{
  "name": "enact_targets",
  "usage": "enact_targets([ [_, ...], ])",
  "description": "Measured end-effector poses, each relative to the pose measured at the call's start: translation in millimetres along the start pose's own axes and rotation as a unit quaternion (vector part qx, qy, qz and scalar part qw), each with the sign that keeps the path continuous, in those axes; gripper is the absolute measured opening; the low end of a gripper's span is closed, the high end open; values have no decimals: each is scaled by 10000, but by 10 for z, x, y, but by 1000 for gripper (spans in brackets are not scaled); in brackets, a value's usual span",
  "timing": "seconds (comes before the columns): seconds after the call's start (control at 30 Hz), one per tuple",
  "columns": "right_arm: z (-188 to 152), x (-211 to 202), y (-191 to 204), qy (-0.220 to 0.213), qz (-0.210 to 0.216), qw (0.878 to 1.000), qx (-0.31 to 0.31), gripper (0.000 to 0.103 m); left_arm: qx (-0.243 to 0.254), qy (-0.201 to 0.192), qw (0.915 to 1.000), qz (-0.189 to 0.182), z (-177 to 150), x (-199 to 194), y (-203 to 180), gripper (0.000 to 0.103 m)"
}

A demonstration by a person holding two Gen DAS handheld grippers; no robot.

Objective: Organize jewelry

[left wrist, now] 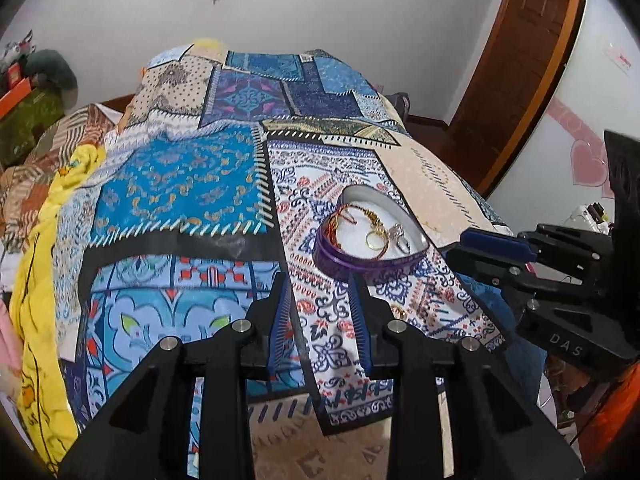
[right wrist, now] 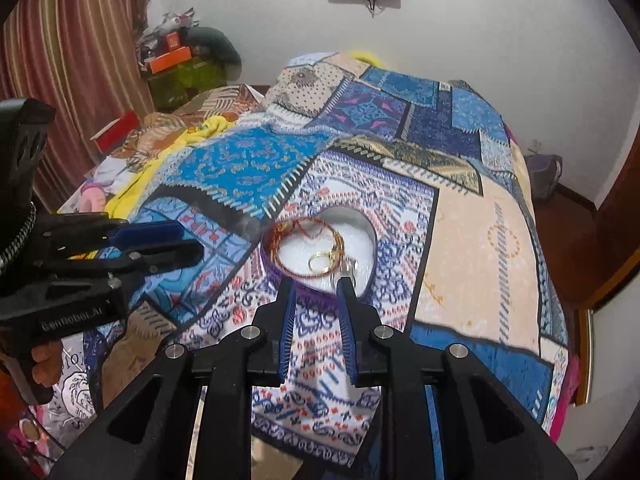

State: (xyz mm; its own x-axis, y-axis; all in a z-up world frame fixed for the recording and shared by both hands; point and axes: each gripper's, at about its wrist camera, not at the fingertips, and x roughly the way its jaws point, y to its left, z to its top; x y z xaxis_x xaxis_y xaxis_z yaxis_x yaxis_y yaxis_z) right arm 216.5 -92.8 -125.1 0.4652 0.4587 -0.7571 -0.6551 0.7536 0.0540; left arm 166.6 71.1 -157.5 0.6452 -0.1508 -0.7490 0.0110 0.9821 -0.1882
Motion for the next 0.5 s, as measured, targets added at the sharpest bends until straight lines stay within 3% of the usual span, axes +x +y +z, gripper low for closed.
enact_targets([
  [0.5,-271,413,128,695,264,9972,-38,19,-95,556,9983,-132,-354,235,81,29],
])
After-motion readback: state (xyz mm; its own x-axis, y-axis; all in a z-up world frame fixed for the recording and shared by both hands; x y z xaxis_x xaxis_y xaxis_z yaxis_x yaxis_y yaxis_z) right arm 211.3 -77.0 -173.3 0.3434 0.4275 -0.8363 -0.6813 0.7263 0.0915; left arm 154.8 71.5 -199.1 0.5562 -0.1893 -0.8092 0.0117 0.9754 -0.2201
